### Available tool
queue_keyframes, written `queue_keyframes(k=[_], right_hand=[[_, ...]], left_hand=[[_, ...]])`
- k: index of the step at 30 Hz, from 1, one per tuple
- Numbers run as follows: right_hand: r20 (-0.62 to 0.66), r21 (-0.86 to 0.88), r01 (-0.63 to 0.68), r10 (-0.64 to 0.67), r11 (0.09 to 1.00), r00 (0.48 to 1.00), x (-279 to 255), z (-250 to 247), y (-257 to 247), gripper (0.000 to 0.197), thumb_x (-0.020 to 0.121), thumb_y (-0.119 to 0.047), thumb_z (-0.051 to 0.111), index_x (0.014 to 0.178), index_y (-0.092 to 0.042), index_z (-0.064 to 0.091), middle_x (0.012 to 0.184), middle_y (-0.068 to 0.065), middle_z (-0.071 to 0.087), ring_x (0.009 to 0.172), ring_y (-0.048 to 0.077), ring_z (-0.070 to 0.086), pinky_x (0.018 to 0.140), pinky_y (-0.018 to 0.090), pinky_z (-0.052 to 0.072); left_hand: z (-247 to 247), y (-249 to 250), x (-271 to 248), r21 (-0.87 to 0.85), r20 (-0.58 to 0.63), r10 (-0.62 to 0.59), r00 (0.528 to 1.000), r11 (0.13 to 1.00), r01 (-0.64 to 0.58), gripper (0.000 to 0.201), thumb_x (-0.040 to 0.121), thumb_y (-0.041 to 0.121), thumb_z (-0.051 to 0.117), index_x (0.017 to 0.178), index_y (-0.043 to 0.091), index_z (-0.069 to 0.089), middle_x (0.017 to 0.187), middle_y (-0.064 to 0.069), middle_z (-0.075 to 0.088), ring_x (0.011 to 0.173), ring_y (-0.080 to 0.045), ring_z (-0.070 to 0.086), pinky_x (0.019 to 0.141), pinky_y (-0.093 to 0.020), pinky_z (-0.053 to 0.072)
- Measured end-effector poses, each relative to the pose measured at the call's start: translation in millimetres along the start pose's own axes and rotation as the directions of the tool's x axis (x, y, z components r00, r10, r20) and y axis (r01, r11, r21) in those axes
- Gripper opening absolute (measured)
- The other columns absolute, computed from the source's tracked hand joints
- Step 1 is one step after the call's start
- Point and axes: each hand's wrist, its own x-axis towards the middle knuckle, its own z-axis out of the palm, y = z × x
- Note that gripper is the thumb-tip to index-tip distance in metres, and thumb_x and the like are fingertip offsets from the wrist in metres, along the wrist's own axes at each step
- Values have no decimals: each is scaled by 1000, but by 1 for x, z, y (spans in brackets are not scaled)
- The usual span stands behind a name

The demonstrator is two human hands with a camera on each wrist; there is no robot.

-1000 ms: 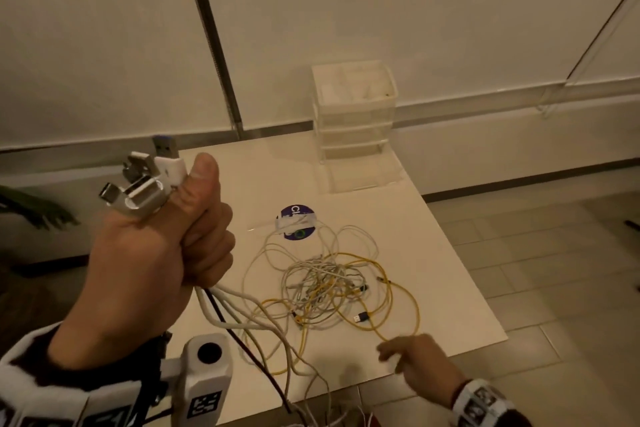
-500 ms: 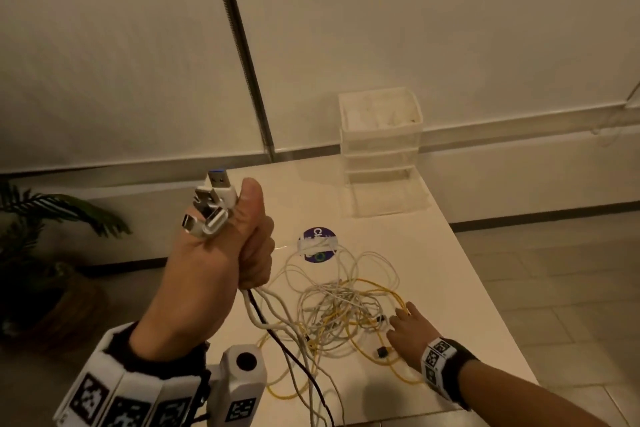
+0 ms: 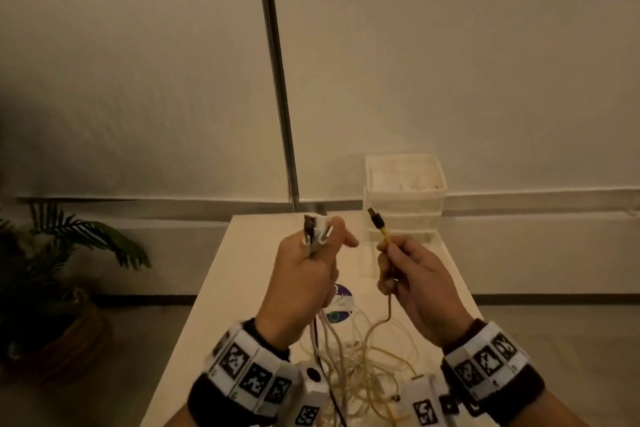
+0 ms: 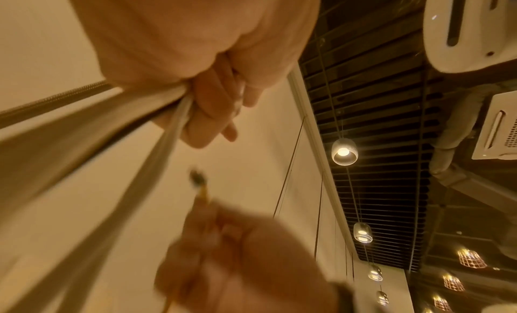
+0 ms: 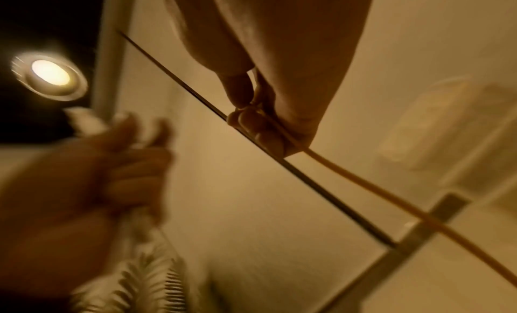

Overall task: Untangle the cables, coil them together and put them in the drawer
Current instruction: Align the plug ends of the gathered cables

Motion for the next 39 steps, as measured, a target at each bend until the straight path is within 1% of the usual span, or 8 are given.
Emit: queue_keyframes(k=[6,14,18,20,26,31,35,39], right_hand=[[61,-211,271,-264,939,963,-32,68,-25,16,93,-11,55,95,-14,71,76,11,65,62,26,50,58,45,49],[-24,-352,292,-321,889,947,-27,79,-16,28,86,2,61,94,-20,76,78,-2,72,58,9,61,55,20,48],[-43,-441,335,-393,833,919,-22,79,-7,29,85,-5,66,92,-31,76,101,-14,69,76,16,67,66,28,57],[-11,-550,380,-462,743,887,-24,79,-3,26,85,-12,68,97,-35,74,96,-11,66,68,16,63,60,21,53],[142,-576,341,-320,743,937,-36,52,19,15,83,-23,66,93,-23,77,63,-6,68,57,5,61,57,9,44],[261,-731,187,15,656,965,-25,-4,32,25,93,-27,55,70,-32,65,57,0,53,52,7,45,55,31,38],[245,-728,208,-35,653,969,-11,-12,17,31,93,-40,56,66,-25,58,57,-3,48,54,4,41,57,27,35],[313,-687,256,-41,680,949,6,11,-7,39,87,-50,47,69,-17,58,59,-6,46,56,8,39,57,29,34]], left_hand=[[4,-12,9,-115,-1,-3,1000,993,3,51,82,62,62,104,17,71,76,-32,61,59,-34,56,54,-42,41],[-2,-9,9,-142,3,-31,1000,989,31,51,70,56,75,94,11,76,89,-38,63,80,-61,61,68,-75,45],[-5,-15,15,-89,-8,-27,1000,996,26,45,88,46,57,91,4,72,74,-26,66,61,-40,64,58,-45,56],[-12,-11,21,-89,-53,-10,999,996,5,48,94,43,49,88,-2,66,54,-9,51,40,-18,43,42,-23,37],[-56,14,41,-200,-153,36,988,978,-67,41,97,37,43,64,19,56,59,0,48,51,-12,43,50,-29,36],[-106,37,46,-381,-144,19,989,922,-73,45,104,40,34,66,16,40,54,2,28,42,-10,28,40,-21,28],[-106,40,34,8,63,29,998,1000,-30,36,103,30,41,73,13,52,52,6,36,40,-10,25,40,-24,16],[-60,11,19,451,278,31,960,878,-159,17,95,17,57,95,11,73,56,17,60,49,2,53,51,-14,40]])
